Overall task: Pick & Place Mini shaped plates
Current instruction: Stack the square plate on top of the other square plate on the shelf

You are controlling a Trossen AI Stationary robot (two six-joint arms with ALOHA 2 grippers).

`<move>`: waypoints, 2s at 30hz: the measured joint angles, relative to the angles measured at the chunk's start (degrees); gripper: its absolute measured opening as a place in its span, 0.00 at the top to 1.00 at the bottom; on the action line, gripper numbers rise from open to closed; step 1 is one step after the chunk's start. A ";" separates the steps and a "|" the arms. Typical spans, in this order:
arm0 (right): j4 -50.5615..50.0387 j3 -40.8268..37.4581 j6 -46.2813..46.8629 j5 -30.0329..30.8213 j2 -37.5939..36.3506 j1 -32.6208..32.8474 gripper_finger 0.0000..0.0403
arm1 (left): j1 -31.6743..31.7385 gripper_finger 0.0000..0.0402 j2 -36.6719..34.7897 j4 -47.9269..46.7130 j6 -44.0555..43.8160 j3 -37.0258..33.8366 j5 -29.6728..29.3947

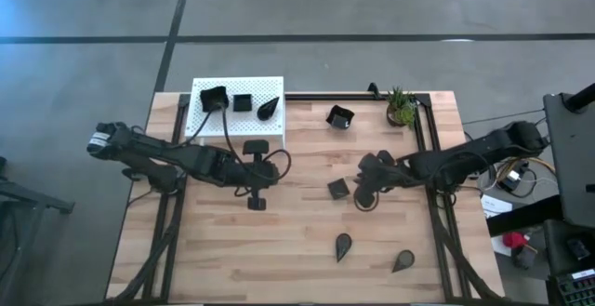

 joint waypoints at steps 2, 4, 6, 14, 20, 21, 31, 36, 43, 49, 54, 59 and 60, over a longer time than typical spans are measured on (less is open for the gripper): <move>0.64 0.48 2.13 -0.10 1.78 -0.62 0.72 | 0.00 1.00 0.00 0.07 0.04 0.00 0.00; 1.27 0.96 3.96 -0.32 3.96 -1.30 0.71 | 0.00 1.00 0.00 0.13 0.05 0.00 -0.01; 1.42 1.34 5.18 -1.29 6.40 -1.92 0.70 | 0.00 1.00 0.00 0.14 0.07 0.00 0.00; 3.68 2.38 7.95 -1.83 14.47 -3.94 0.71 | 0.00 1.00 0.00 0.26 0.11 0.00 0.00; 9.23 2.42 6.48 -5.34 18.81 -4.85 0.74 | 0.00 1.00 0.00 0.27 0.11 0.00 0.02; 9.84 2.42 6.36 -5.54 19.49 -4.92 0.74 | 0.00 1.00 0.00 0.28 0.11 0.00 0.00; 10.52 3.08 5.56 -6.24 22.43 -5.35 0.75 | 0.00 1.00 0.00 0.26 0.24 0.00 0.02; 10.89 3.08 5.55 -6.42 22.28 -5.35 0.80 | 0.00 1.00 0.00 0.28 0.55 0.00 0.02; 11.40 3.08 3.78 -6.27 22.43 -5.33 0.96 | 0.04 1.00 0.00 0.29 1.03 0.00 0.02; 11.78 3.08 3.91 -5.81 22.43 -5.31 0.98 | 0.04 1.00 0.00 0.28 1.83 0.00 0.02; 11.98 3.08 4.01 -4.83 22.43 -5.31 0.98 | 0.04 1.00 0.00 0.29 2.54 0.00 0.02; 13.12 3.06 3.72 -3.92 21.71 -5.31 0.98 | 0.04 1.00 0.00 0.28 2.73 0.00 0.02; 13.25 3.06 3.65 -3.70 21.48 -5.29 0.98 | 0.04 1.00 0.00 0.27 2.73 0.00 0.02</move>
